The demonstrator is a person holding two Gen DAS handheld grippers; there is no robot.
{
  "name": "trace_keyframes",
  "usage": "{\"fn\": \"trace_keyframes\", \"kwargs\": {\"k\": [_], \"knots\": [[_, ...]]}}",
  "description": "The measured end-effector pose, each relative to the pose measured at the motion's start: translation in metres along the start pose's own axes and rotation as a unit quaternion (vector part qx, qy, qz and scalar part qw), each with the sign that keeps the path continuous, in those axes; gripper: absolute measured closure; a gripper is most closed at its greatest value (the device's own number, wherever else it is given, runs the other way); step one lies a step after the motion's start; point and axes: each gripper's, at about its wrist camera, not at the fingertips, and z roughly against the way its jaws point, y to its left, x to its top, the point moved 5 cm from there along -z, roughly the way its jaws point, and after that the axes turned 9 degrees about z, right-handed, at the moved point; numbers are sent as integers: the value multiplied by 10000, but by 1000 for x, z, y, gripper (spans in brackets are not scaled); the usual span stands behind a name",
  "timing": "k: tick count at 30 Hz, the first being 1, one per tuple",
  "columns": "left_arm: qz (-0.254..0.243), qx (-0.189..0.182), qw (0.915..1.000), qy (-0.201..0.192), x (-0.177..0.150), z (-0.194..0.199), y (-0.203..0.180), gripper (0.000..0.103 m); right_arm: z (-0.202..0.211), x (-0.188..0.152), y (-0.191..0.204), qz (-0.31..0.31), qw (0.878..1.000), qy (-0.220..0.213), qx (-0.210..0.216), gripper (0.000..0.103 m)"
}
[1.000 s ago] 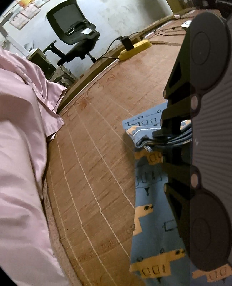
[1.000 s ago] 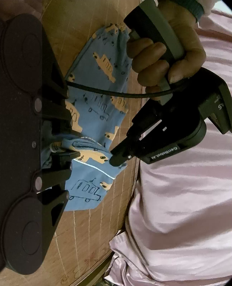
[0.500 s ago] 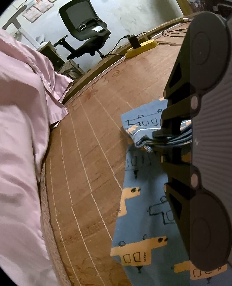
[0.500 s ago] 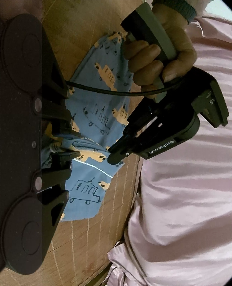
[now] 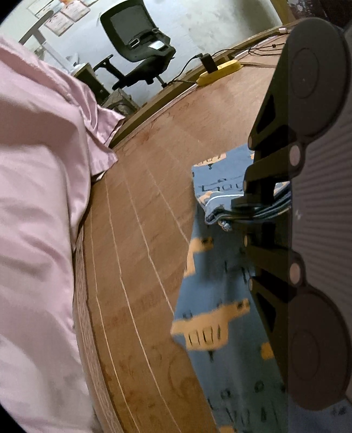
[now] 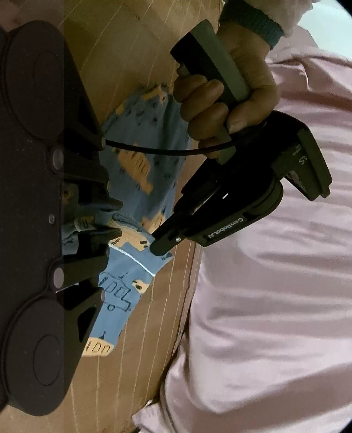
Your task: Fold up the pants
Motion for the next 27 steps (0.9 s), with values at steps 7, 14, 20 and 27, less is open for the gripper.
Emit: {"fn": "trace_keyframes", "kwargs": {"k": [7, 14, 20, 27], "knots": [[133, 128, 9998, -71, 3, 23, 33, 94, -24, 15, 21, 49, 9992, 21, 403, 88], [102, 361, 9992, -124, 3, 38, 57, 94, -39, 18, 35, 94, 9972, 95, 730, 88], [136, 578, 9982, 6, -4, 40, 74, 94, -49, 14, 39, 59, 9964, 190, 829, 88], [144, 776, 9967, 184, -6, 31, 82, 92, -44, 11, 35, 57, 9961, 245, 850, 48]]}}
